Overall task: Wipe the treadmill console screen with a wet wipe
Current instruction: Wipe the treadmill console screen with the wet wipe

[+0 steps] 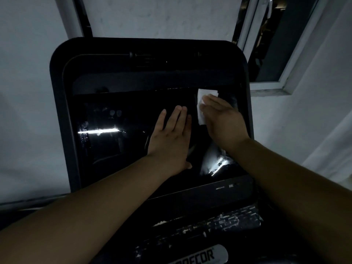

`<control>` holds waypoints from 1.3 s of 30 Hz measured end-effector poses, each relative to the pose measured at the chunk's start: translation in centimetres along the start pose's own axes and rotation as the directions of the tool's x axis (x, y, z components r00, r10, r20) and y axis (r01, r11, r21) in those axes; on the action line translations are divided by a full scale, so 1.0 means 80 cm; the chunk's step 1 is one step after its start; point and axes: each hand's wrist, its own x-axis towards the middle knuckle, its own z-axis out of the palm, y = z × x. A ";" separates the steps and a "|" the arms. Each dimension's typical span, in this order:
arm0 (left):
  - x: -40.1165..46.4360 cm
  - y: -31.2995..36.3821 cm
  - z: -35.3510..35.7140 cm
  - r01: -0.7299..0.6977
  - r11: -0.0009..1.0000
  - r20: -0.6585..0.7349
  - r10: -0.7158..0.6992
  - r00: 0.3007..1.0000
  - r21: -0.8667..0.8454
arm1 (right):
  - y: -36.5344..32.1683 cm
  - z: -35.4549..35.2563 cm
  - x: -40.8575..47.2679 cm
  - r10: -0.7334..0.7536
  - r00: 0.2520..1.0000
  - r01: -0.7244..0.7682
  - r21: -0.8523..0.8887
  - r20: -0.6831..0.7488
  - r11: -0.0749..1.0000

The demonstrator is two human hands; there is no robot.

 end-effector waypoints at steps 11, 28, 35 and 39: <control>0.001 0.004 0.003 -0.011 0.999 -0.014 0.010 1.000 -0.038 | -0.048 -0.015 -0.168 -0.027 0.995 0.019 0.078 0.100 0.997; 0.009 0.021 0.008 -0.014 1.000 -0.021 0.014 1.000 -0.011 | -0.041 -0.004 -0.158 0.012 1.000 -0.014 0.077 0.024 0.997; 0.010 0.020 0.009 -0.004 1.000 -0.046 0.004 0.999 -0.013 | -0.017 -0.004 -0.057 0.001 0.999 -0.002 -0.025 -0.037 1.000; 0.009 0.020 0.005 -0.008 1.000 -0.019 0.008 1.000 0.003 | -0.005 -0.001 -0.013 0.021 0.998 -0.024 -0.061 -0.056 0.998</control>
